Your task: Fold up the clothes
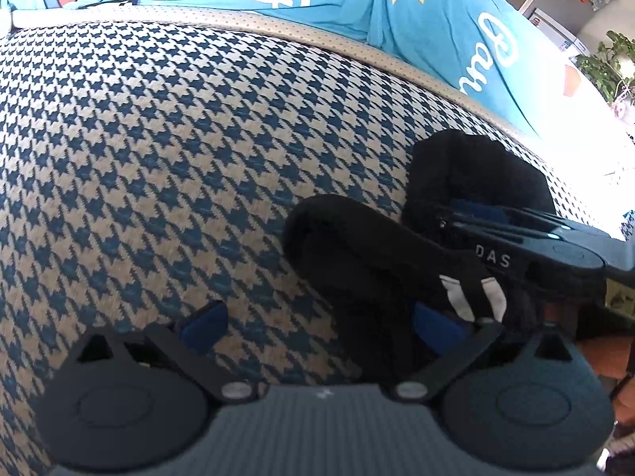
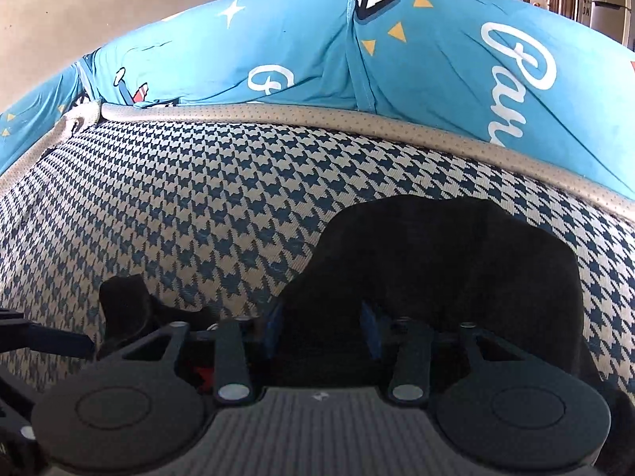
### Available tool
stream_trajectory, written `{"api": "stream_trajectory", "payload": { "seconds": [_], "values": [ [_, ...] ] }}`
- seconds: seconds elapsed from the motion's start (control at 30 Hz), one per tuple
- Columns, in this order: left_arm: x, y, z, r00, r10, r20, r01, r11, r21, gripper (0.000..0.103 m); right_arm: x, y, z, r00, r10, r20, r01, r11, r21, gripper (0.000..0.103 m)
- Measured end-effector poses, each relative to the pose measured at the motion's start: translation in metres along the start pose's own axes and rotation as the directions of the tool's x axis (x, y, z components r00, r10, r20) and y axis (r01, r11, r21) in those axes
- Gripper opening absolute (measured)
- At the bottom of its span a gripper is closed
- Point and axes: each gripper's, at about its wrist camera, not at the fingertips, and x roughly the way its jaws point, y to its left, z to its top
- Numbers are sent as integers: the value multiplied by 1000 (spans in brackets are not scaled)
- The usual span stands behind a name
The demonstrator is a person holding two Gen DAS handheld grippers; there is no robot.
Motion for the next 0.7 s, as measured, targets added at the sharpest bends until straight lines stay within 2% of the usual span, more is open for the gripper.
{"api": "stream_trajectory", "payload": {
  "seconds": [0.1, 0.13, 0.2, 0.33, 0.4, 0.53, 0.6, 0.7],
  "values": [
    [1, -5, 1, 1000, 7, 12, -8, 1000, 15, 101, 0, -5, 0, 1000, 18, 18, -18, 999, 31, 9],
    [1, -7, 1, 1000, 3, 16, -3, 1000, 14, 99, -2, -7, 1, 999, 26, 25, -27, 999, 44, 8],
    [0, -10, 2, 1000, -10, 22, 10, 1000, 11, 82, -7, -9, 3, 998, 34, 59, -38, 997, 62, 6],
    [-4, -18, 8, 998, 0, 61, -2, 1000, 22, 66, -26, -14, 11, 988, 41, 146, -55, 995, 89, 5],
    [-6, -22, 10, 997, 6, 81, -8, 1000, 27, 54, -38, -18, 16, 979, 39, 201, -61, 992, 107, 3],
    [-10, -31, 16, 993, 17, 120, -22, 999, 37, 49, -66, -33, 26, 947, 14, 321, -70, 984, 164, 3],
    [-11, -33, 19, 992, 21, 128, -25, 999, 31, 48, -77, -44, 30, 937, 9, 350, -85, 976, 202, 3],
    [-10, -30, 26, 993, 24, 115, -24, 1000, 1, 47, -78, -54, 31, 941, 40, 337, -121, 968, 221, 3]
  ]
}}
